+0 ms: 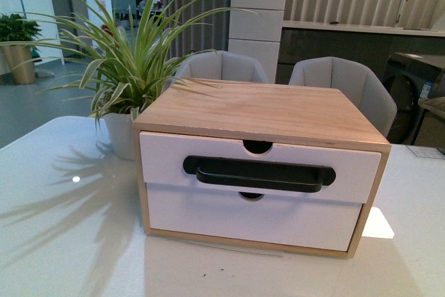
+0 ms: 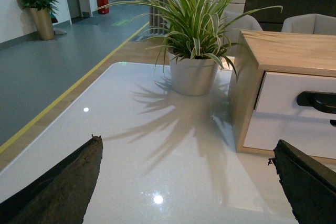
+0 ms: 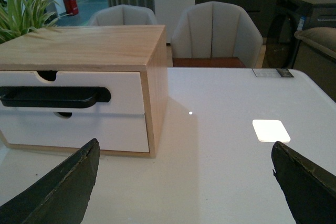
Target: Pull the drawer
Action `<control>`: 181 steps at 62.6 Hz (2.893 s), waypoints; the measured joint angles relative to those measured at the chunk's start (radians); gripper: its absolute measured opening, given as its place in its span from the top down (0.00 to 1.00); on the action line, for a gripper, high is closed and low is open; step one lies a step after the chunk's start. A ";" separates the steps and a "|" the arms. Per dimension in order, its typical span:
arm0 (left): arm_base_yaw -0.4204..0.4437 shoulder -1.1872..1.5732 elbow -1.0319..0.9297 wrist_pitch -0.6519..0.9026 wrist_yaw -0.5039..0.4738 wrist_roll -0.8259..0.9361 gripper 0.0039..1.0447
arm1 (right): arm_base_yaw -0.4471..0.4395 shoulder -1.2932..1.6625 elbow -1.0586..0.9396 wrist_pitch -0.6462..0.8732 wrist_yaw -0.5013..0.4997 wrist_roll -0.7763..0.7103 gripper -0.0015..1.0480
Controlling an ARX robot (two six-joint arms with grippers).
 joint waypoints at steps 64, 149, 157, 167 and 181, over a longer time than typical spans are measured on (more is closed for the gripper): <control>-0.058 0.077 0.026 -0.059 -0.172 -0.027 0.07 | -0.006 0.117 0.039 -0.094 -0.025 0.075 0.09; -0.389 1.688 1.011 0.046 0.468 0.876 0.07 | 0.210 1.529 1.013 -0.321 -0.294 -0.778 0.09; -0.393 1.732 1.043 0.027 0.459 0.910 0.07 | 0.235 1.566 1.053 -0.332 -0.294 -0.786 0.09; -0.388 1.794 1.081 0.021 0.443 0.934 0.07 | 0.253 1.598 1.092 -0.341 -0.309 -0.785 0.09; -0.372 1.850 1.115 0.037 0.443 0.943 0.07 | 0.257 1.620 1.129 -0.360 -0.328 -0.785 0.09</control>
